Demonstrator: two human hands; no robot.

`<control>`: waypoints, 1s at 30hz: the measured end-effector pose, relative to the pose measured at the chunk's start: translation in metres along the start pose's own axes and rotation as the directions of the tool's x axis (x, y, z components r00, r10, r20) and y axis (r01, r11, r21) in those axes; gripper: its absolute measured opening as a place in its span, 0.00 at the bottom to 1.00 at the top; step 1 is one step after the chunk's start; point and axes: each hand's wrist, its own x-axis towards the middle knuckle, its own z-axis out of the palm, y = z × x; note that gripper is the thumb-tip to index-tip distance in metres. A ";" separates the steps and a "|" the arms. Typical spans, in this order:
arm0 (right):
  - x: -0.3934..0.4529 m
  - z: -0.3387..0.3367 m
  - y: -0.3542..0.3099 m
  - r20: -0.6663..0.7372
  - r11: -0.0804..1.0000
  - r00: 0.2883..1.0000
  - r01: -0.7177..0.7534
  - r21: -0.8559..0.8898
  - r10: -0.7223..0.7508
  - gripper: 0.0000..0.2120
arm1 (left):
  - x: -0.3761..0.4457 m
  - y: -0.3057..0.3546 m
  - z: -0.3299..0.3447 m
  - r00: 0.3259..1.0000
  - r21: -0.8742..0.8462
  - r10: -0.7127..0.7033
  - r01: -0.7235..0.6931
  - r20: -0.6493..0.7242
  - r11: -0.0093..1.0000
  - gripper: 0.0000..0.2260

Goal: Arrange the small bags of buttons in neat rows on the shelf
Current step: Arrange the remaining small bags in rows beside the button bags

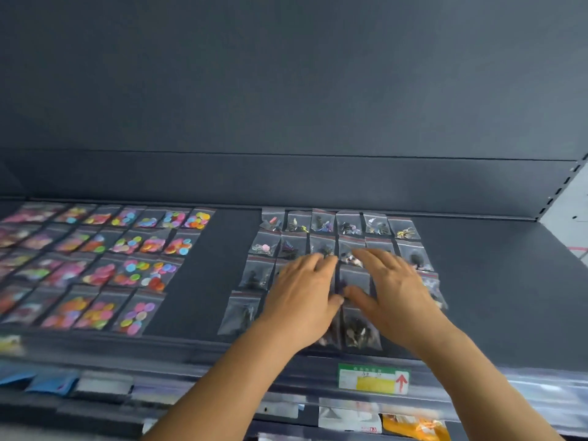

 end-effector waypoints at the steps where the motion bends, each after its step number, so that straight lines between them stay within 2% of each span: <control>1: 0.005 0.002 -0.014 0.014 1.000 1.000 0.028 0.011 -0.028 0.30 | -0.007 -0.012 -0.007 0.999 -0.003 -0.030 0.030 -0.015 1.000 0.29; 11: 0.054 0.054 -0.174 0.065 0.961 0.961 0.265 0.076 -0.270 0.29 | -0.089 -0.159 -0.061 0.947 -0.057 -0.283 0.277 -0.153 0.959 0.28; 21: 0.083 0.125 -0.369 0.113 0.919 0.917 0.366 0.145 -0.383 0.28 | -0.189 -0.333 -0.120 0.900 -0.021 -0.403 0.406 -0.165 0.914 0.27; 30: 0.124 0.174 -0.509 0.177 0.866 0.851 0.467 0.177 -0.495 0.27 | -0.247 -0.462 -0.163 0.831 -0.006 -0.511 0.523 -0.220 0.852 0.26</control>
